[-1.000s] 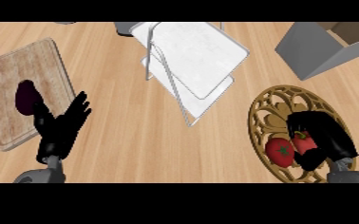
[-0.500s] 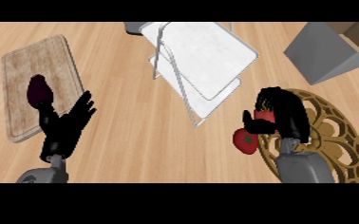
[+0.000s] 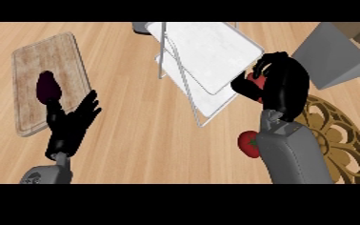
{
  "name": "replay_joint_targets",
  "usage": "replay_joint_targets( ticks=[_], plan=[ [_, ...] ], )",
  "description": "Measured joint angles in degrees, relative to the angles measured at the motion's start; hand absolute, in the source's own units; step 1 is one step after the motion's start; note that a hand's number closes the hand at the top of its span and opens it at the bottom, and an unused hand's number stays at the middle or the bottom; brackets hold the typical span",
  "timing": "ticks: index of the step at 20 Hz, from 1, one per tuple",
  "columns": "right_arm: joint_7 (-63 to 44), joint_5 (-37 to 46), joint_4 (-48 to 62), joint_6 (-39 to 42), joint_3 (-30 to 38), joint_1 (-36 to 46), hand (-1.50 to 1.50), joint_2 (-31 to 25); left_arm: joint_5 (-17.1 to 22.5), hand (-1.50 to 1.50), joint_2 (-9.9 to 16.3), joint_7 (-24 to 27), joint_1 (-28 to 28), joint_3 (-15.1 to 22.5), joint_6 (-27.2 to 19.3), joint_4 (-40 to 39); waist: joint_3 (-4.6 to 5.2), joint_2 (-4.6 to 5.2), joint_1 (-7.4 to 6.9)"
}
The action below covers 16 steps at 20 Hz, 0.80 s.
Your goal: Pick the bell pepper from the placemat and place it in the tiered shelf
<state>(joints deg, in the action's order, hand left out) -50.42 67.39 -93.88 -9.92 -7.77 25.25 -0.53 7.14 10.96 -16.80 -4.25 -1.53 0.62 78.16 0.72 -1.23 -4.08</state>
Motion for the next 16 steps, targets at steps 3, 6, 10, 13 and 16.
replay_joint_targets(
  ticks=[3,6,10,13,16],
  plan=[
    [-8.2,4.8,0.4,1.2,-1.7,5.6,1.50,0.0,-0.1,0.00,-0.2,-0.4,-0.5,0.4,0.2,-0.2,-0.15,0.19,-0.57],
    [-12.9,8.8,1.0,3.3,-2.9,12.0,1.50,-0.1,-0.3,0.00,-0.5,-0.5,-0.9,0.7,0.0,-0.4,-0.19,0.22,-1.01],
    [-17.0,13.3,3.4,6.3,-3.4,20.5,1.50,-0.2,-0.7,0.00,-0.5,-1.0,-1.4,1.0,-0.1,-0.6,-0.37,0.52,-1.28],
    [-19.1,15.3,5.6,8.3,-2.8,26.8,1.50,-0.1,-0.6,0.00,-0.6,-0.7,-1.5,1.1,0.1,-0.7,-0.41,0.64,-1.59],
    [-20.1,16.2,8.2,10.3,-0.9,33.7,1.50,0.0,-0.8,0.00,-0.9,-0.8,-1.7,1.1,-0.2,-0.9,-0.44,0.62,-1.42]
  ],
)
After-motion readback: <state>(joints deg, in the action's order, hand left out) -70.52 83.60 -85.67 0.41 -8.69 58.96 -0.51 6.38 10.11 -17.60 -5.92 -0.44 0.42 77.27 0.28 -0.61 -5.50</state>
